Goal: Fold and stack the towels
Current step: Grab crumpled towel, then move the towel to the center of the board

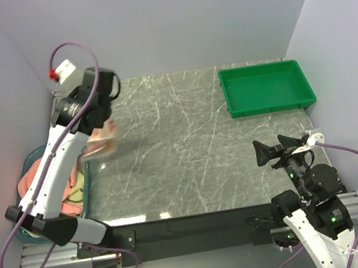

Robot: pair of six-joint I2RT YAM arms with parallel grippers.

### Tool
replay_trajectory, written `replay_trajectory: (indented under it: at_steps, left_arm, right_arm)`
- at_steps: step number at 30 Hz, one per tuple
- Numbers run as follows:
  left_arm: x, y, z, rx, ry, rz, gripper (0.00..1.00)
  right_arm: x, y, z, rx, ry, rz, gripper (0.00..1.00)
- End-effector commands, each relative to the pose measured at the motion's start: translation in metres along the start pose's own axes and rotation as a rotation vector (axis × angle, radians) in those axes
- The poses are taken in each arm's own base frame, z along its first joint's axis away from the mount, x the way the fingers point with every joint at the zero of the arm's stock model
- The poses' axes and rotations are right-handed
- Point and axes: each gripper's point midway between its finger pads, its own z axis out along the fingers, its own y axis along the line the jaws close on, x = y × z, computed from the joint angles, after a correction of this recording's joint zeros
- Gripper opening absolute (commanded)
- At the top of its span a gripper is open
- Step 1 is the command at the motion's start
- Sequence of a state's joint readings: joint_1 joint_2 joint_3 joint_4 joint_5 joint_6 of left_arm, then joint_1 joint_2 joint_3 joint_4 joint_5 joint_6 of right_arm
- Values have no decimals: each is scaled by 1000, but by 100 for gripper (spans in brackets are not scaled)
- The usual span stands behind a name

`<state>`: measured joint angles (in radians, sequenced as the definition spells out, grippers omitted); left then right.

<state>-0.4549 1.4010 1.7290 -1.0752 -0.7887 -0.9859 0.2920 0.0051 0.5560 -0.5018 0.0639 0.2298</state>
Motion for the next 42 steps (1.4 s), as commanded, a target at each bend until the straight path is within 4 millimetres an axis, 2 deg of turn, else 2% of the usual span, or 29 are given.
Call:
replay_trajectory:
  at_steps: [1,3,6,7,9,10,11,12,13,15,16,17,18,19,20,22,23,25,26,29,33,34,35,37,38,39,40,41,42]
  left_arm:
    - [2,-44,-36,120,7,82,1]
    - [7,-67,-46,185,18,90,0]
    - [42,-88,-60,288,81,119,1]
    - [63,-81,-57,290,114,149,1]
    - [89,-89,-62,358,170,130,1]
    - [125,-77,-54,341,220,171,3]
    - [135,-70,-58,357,244,161,4]
    - [158,-66,-60,383,308,170,6]
    - [194,-52,-54,372,360,182,9]
    - [230,-38,-64,395,446,162,12]
    - [261,-20,-63,393,513,180,20]
    - [277,-13,-68,398,553,177,23]
    - [294,-8,-79,415,597,181,29]
    - [309,8,-80,397,627,198,38]
    - [315,13,-85,394,637,202,44]
    - [319,22,-95,398,644,218,72]
    - [313,24,-99,408,635,217,77]
    - [306,22,-104,439,631,225,86]
    - [300,22,-106,450,623,226,87]
    - [284,12,-103,459,572,259,86]
    - [269,-9,-86,464,562,293,86]
    - [257,-17,-69,459,542,278,85]
    - [260,-18,-55,432,550,286,84]
    - [253,-26,-24,406,552,264,83]
    - [251,-30,-15,405,554,254,83]
    - [244,-30,3,384,547,243,82]
    - [249,-39,14,391,568,238,81]
    - [250,-41,23,382,578,238,81]
    - [240,-49,35,383,569,223,80]
  right_arm:
    - [-54,8,-54,-80,-315,33,100]
    - [-54,8,-53,-76,-313,32,100]
    - [-55,8,-53,-75,-316,29,100]
    - [-56,8,-54,-75,-318,25,100]
    - [-58,7,-54,-67,-318,29,100]
    - [-58,7,-54,-63,-315,38,100]
    - [-59,8,-52,-70,-304,39,100]
    - [-63,12,-54,-83,-305,39,100]
    - [-64,15,-54,-96,-298,40,100]
    - [-67,23,-50,-123,-272,53,100]
    - [-66,26,-43,-128,-240,72,100]
    - [-66,29,-39,-138,-221,74,100]
    - [-65,44,-39,-214,-187,63,100]
    - [-64,48,-35,-230,-161,66,100]
    - [-54,50,-20,-219,-84,90,100]
    - [-49,50,-7,-178,-6,186,100]
    - [-32,49,8,-148,95,199,100]
    - [-21,59,21,-189,187,188,100]
    - [-4,60,37,-173,275,197,100]
    - [28,64,65,-166,432,224,100]
    - [56,65,101,-121,548,253,100]
    - [63,69,107,-124,569,243,95]
    - [79,68,120,-104,609,237,85]
    - [84,73,137,-105,624,210,80]
    - [101,73,150,-93,666,200,76]
    - [97,78,162,-105,658,181,73]
    - [102,80,171,-110,668,165,68]
    - [123,81,181,-101,723,144,57]
    - [116,84,197,-98,703,113,54]
